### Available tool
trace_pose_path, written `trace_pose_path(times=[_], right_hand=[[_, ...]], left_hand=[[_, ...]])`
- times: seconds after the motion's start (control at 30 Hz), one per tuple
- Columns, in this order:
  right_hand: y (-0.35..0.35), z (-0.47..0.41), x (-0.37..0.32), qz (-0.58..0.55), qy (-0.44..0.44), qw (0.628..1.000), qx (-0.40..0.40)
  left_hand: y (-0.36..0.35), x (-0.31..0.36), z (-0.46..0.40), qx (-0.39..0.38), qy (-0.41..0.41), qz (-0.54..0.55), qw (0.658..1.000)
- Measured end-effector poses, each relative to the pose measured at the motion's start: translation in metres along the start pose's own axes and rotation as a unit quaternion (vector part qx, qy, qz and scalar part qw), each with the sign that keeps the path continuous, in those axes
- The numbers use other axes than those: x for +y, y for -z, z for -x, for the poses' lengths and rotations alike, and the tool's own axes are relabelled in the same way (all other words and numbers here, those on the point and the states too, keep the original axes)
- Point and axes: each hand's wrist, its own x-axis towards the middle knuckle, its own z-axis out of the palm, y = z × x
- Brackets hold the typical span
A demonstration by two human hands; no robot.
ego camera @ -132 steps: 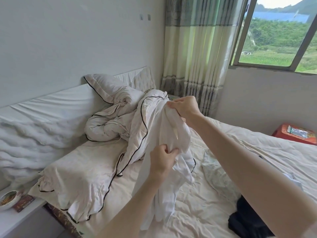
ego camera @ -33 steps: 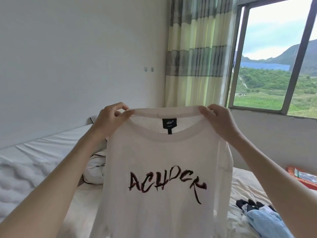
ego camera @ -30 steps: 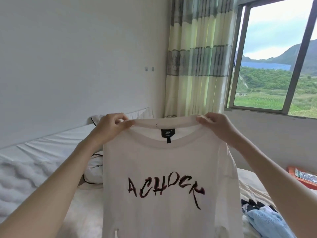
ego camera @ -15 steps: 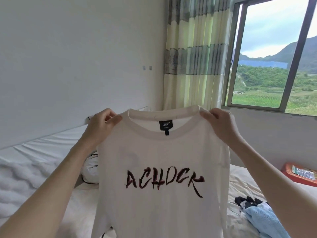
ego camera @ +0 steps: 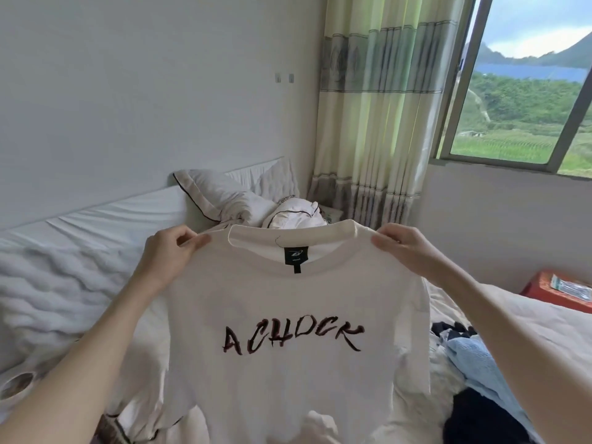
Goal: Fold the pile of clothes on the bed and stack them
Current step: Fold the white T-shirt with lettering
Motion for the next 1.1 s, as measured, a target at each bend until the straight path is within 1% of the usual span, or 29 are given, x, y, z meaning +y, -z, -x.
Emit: trace_pose_path(times=[0.07,0.17,0.27,0.4,0.47,0.57,0.67,0.8,0.87,0.93,1.03,1.1], right_hand=[[-0.009,0.014,0.018,-0.018,-0.026,0.999,-0.005],[-0.022,0.041,0.038,-0.024,-0.053,0.997,0.041],[-0.035,0.069,0.053,-0.011,-0.065,0.996,0.067],[-0.051,0.111,0.061,-0.004,-0.083,0.993,0.078],[-0.055,0.134,0.057,-0.005,-0.08,0.993,0.084],[-0.055,0.175,0.039,-0.021,-0.066,0.99,0.124],[-0.05,0.22,0.012,0.004,-0.017,0.98,0.196],[-0.037,0.27,-0.034,0.016,0.024,0.96,0.28],[-0.027,0.286,-0.059,0.011,0.036,0.947,0.32],[-0.016,0.298,-0.083,0.008,0.053,0.938,0.343],[-0.003,0.307,-0.112,0.036,0.103,0.923,0.369],[0.002,0.306,-0.122,0.051,0.137,0.906,0.398]], left_hand=[[-0.01,-0.008,0.021,-0.001,0.024,0.019,1.0],[-0.021,-0.017,0.055,-0.025,0.035,0.027,0.999],[-0.026,-0.021,0.087,-0.028,0.038,0.028,0.999],[-0.028,-0.026,0.133,-0.035,0.077,0.038,0.996],[-0.021,-0.024,0.155,-0.027,0.09,0.042,0.995],[0.002,-0.014,0.185,-0.004,0.09,0.063,0.994],[0.035,0.004,0.214,0.024,0.073,0.076,0.994],[0.079,0.037,0.24,0.09,0.017,0.112,0.989],[0.1,0.057,0.246,0.123,-0.009,0.124,0.985],[0.119,0.076,0.249,0.15,-0.038,0.134,0.979],[0.141,0.097,0.247,0.183,-0.066,0.129,0.972],[0.15,0.105,0.243,0.192,-0.076,0.122,0.971]])
